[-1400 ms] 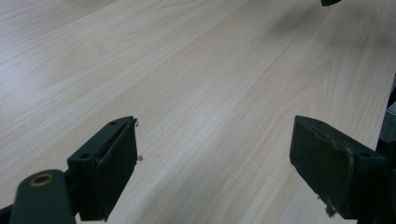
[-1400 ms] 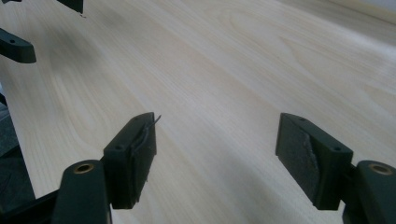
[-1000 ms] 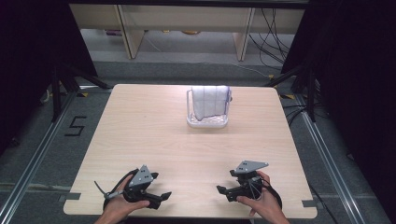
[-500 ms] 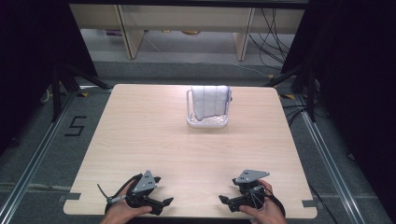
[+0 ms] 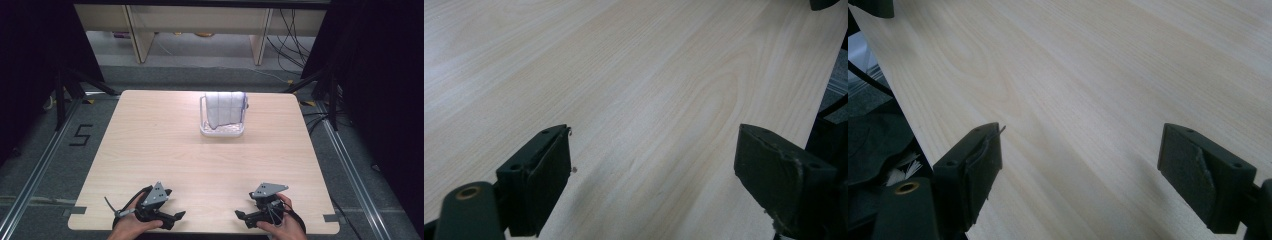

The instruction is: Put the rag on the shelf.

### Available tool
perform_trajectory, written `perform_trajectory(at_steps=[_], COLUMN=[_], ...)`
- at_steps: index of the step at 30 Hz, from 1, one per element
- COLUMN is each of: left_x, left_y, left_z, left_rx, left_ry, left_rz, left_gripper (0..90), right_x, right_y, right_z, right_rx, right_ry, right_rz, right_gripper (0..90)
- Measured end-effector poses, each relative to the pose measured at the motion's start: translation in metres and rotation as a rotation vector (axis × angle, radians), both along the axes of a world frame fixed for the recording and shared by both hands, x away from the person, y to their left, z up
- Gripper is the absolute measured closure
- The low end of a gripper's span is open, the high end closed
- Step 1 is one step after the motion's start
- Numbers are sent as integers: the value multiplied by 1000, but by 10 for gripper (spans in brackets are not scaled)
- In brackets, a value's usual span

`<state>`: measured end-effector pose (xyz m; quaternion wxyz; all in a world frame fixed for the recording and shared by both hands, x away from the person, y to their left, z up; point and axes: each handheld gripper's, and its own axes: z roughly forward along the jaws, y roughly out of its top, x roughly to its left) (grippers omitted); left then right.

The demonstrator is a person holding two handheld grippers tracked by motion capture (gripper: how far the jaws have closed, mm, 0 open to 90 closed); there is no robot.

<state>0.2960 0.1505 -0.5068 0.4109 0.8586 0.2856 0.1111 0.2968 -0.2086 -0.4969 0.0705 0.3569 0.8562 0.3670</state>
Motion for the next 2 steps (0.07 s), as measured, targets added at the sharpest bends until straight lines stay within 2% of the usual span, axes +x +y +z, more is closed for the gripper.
perform_trajectory(at_steps=[2], left_x=[1], left_y=[0], left_z=[-1], left_rx=[-3], left_ry=[1], left_rz=[-1], left_gripper=[147], right_x=[1], right_y=[0], right_z=[-1], right_rx=[-3], right_ry=[-4], right_rz=[1], right_gripper=[187])
